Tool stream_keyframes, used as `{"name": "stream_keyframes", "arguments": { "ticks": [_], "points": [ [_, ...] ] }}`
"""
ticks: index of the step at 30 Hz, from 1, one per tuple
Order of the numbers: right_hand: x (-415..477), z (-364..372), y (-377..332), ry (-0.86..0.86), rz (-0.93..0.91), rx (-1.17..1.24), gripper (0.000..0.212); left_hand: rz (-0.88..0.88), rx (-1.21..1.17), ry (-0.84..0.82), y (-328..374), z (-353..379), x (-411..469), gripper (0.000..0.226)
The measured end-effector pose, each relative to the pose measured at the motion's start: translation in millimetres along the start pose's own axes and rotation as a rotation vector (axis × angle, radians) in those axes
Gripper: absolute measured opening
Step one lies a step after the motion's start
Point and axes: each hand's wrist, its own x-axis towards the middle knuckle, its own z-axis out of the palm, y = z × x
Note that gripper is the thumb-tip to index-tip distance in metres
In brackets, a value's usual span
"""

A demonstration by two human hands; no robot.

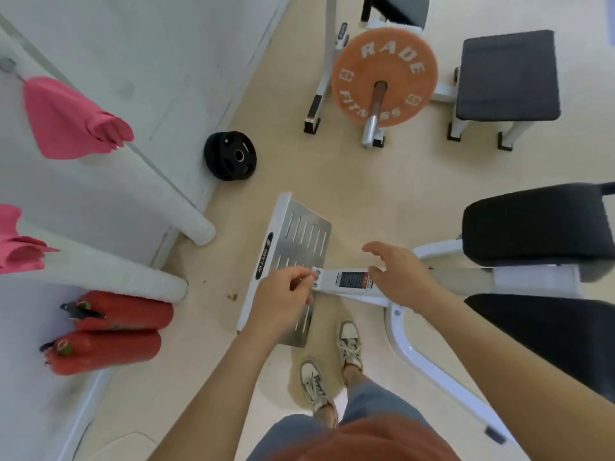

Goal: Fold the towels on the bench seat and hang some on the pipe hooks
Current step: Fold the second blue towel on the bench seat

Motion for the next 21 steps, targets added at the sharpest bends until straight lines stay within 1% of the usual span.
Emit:
{"name": "stream_keyframes", "arguments": {
  "ticks": [2,4,8,10,12,14,16,18,20,21],
  "points": [
    [-24,1,37,-0.005,0.094,0.048,0.043,0.029,0.056,-0.119,6,31,-10,0.023],
    [-46,-2,72,-0.007,0.18,0.128,0.042,0.035,0.064,-0.177,12,63,-19,0.023],
    [-87,-3,142,0.038,0.314,0.359,0.039,0.026,0.009,-0.189,26,124,-32,0.036],
    [-108,-3,176,0.05,0.341,0.406,0.039,0.032,0.016,-0.193,38,156,-42,0.041],
    [-131,-7,213,0.084,0.347,0.424,0.037,0.036,0.015,-0.186,53,189,-51,0.041],
    [-147,-14,239,0.131,0.334,0.452,0.036,0.019,0.011,-0.184,66,213,-55,0.036],
    [-165,-32,281,0.176,0.309,0.452,0.037,0.009,0.032,-0.162,86,253,-65,0.033],
    [-181,-50,320,0.192,0.297,0.445,0.038,-0.002,0.072,-0.14,108,294,-74,0.035],
    [-193,-68,352,0.209,0.281,0.432,0.039,0.03,0.126,-0.144,129,329,-80,0.037],
    [-197,-77,363,0.216,0.268,0.422,0.041,0.06,0.147,-0.137,140,344,-82,0.034]
  ]
}}
